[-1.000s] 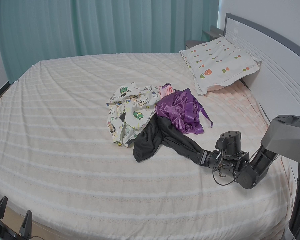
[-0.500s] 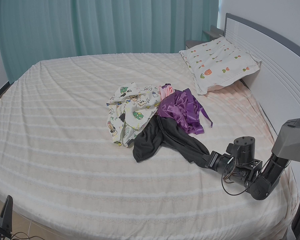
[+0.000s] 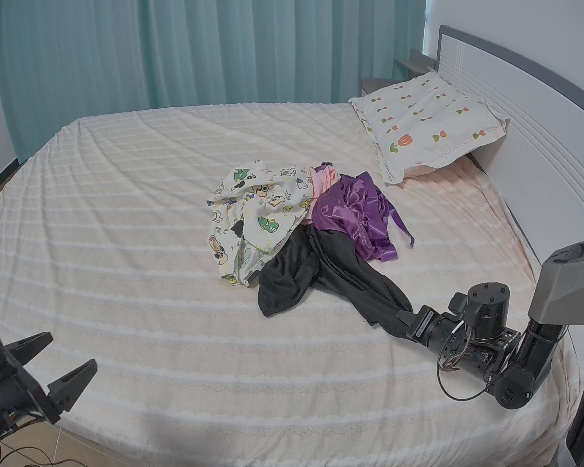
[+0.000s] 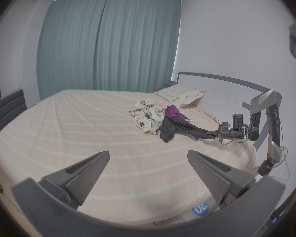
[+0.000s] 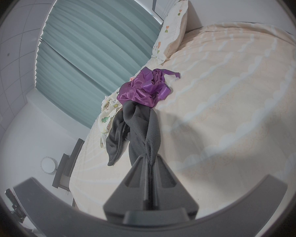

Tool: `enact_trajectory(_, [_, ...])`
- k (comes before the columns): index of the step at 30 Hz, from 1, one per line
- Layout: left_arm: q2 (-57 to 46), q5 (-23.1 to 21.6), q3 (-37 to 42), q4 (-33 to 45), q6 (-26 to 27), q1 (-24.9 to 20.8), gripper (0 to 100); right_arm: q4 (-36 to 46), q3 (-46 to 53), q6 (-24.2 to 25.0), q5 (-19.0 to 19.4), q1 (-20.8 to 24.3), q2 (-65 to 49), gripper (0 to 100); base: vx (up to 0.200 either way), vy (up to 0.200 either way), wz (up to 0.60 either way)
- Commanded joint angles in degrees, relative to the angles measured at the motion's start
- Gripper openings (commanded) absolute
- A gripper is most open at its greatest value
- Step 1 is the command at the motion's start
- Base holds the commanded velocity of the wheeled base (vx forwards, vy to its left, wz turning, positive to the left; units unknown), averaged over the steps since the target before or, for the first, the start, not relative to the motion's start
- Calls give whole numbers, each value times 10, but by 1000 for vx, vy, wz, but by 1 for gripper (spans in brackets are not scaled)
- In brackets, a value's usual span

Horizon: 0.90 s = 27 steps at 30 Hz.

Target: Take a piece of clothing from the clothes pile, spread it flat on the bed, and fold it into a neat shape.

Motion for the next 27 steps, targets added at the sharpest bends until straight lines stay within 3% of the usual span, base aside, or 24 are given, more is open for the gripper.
enact_trajectory(1, [358,3,2,-208,-85,-98,100,-43,38,13,4,-2,5,0,0,0,0])
enact_trajectory(5, [501,63,-15,-333,-125,-147,100,-52,40,13,6,-5,10,0,0,0,0])
enact_trajectory(9, [622,117,-59,-405,-172,-190,100,-52,38,13,5,-6,13,0,0,0,0])
enact_trajectory(13, [711,158,-138,-410,-212,-223,100,-52,36,13,6,-5,16,0,0,0,0])
enact_trajectory(17, [756,166,-179,-410,-225,-241,100,-52,36,13,6,-5,16,0,0,0,0])
enact_trajectory(18, [795,174,-220,-410,-227,-255,100,-52,37,13,7,-4,16,0,0,0,0])
enact_trajectory(23, [871,193,-329,-404,-227,-261,100,-53,36,13,6,-4,24,0,0,0,0])
enact_trajectory(27, [911,198,-408,-356,-228,-262,100,-53,36,13,6,-4,25,0,0,0,0])
